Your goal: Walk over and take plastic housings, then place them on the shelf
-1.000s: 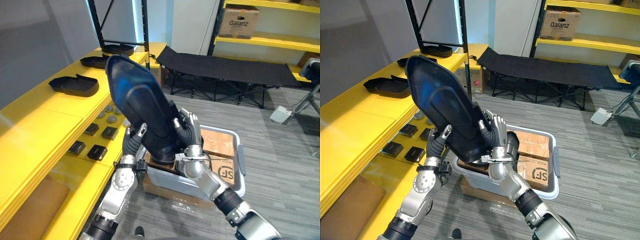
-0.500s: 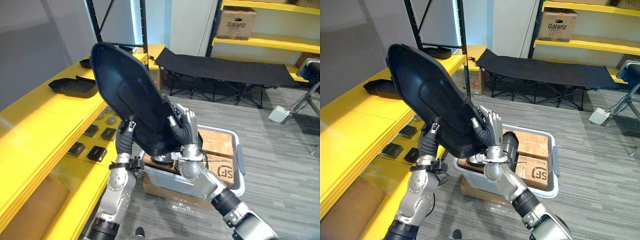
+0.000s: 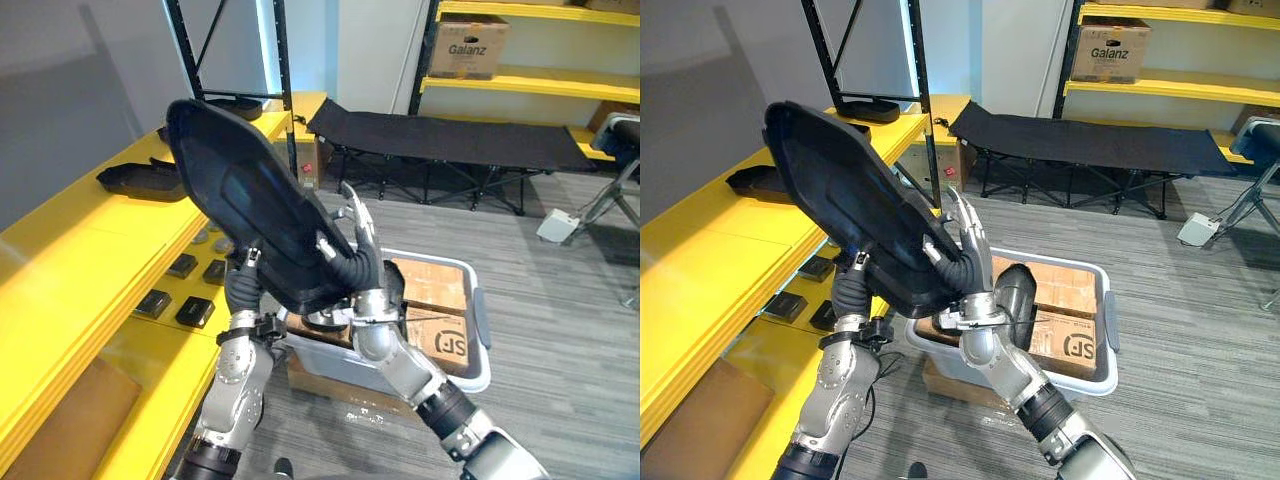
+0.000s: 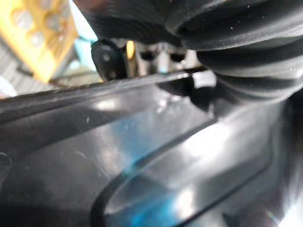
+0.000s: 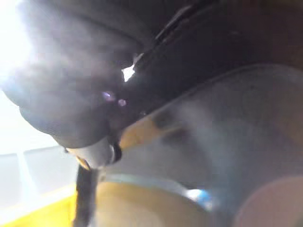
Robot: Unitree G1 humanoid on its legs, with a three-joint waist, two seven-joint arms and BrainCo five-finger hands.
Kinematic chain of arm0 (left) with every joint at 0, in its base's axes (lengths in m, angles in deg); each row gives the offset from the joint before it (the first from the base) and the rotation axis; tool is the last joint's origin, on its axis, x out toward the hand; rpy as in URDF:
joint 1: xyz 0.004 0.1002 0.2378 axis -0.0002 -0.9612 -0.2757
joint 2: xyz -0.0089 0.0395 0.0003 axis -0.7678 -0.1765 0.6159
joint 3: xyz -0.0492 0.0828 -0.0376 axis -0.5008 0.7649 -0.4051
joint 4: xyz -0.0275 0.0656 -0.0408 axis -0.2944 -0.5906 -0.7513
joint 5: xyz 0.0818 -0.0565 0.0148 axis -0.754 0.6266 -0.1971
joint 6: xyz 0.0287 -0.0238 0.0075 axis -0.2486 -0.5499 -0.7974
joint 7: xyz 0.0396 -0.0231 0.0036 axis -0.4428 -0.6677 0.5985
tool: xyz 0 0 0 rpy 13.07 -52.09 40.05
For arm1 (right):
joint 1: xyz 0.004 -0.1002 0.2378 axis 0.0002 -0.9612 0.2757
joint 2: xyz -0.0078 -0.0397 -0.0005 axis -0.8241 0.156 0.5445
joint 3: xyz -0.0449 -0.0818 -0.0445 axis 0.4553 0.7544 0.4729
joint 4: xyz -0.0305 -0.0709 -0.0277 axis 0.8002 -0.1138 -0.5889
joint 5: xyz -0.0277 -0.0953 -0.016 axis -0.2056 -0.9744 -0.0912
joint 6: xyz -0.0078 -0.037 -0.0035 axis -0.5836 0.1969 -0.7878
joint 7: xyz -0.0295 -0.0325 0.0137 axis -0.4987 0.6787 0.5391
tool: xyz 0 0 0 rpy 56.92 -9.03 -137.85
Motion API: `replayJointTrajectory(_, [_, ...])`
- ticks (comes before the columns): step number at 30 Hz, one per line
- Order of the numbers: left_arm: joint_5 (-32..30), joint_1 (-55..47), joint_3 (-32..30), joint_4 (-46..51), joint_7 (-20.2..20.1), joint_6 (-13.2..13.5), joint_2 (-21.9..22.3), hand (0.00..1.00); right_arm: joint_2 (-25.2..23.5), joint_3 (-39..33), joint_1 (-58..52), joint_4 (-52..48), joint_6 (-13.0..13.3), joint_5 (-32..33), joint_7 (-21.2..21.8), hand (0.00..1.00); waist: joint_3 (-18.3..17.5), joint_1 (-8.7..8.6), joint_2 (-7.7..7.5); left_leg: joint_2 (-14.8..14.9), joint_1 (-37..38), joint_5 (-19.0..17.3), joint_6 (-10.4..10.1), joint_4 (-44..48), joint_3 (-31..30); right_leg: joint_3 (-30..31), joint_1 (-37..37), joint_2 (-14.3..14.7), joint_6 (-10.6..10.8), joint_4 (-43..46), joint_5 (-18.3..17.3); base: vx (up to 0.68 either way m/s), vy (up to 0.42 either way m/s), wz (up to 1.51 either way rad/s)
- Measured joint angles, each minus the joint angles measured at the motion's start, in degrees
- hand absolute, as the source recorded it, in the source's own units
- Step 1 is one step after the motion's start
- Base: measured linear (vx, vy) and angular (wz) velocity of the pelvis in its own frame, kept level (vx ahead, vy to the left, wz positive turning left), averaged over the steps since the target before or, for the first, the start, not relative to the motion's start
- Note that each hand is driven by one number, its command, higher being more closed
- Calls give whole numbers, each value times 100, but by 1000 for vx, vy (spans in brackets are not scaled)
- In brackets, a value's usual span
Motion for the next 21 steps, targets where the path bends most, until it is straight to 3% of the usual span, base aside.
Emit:
replayJointTrajectory(3, [-526, -29, -48, 0, 346, -11, 66, 100, -103, -19, -174, -294, 113, 226, 176, 0, 0, -11, 0, 0, 0, 0, 0, -1, 4, 1, 0, -1, 0, 0, 0, 0, 0, 0])
replayJointTrajectory(5, [-1193, -81, -221, 9, 739, -45, 160, 100, -105, -157, -426, -549, 291, 948, 767, 0, 0, -30, 0, 0, 3, -1, -1, -2, 9, 5, 0, -2, 2, 1, -1, 0, 0, 0])
replayJointTrajectory(6, [-1442, -101, -350, 31, 919, -76, 211, 100, -101, -236, -562, -627, 368, 1566, 1224, 0, 0, -36, 0, 0, 3, -1, -1, -2, 11, 7, 0, -2, 2, 1, -2, 0, 0, 0])
replayJointTrajectory(8, [-2044, -147, -687, 94, 1418, -136, 253, 100, -67, -488, -999, -776, 382, 3176, 2585, 0, 0, -59, -1, 2, 4, -4, -3, -2, 14, 8, 0, -2, 5, 0, -4, 0, 0, 0])
replayJointTrajectory(12, [-2678, -274, -1117, 510, 2115, -240, 258, 100, 67, -897, -1634, -936, 317, 4105, 3721, 0, 20, -124, -39, 5, 8, -27, -18, -3, 28, 20, 0, -1, 4, -4, -3, 0, 0, 0])
replayJointTrajectory(15, [-2887, -326, -1343, 771, 2542, -243, 286, 100, 86, -1334, -2055, -1239, 309, 4277, 3954, 0, 50, -173, -87, 14, 51, -57, -23, -4, 99, 85, -1, 1, 8, -5, -6, 0, 0, -11])
replayJointTrajectory(21, [-3220, -472, -1636, 819, 3187, -327, 476, 100, 56, -1960, -2488, -1340, 315, 4374, 4033, 0, 45, -267, -175, 51, 78, -137, -51, -5, 343, 331, -138, 20, 15, 3, -11, 4, 1, -20])
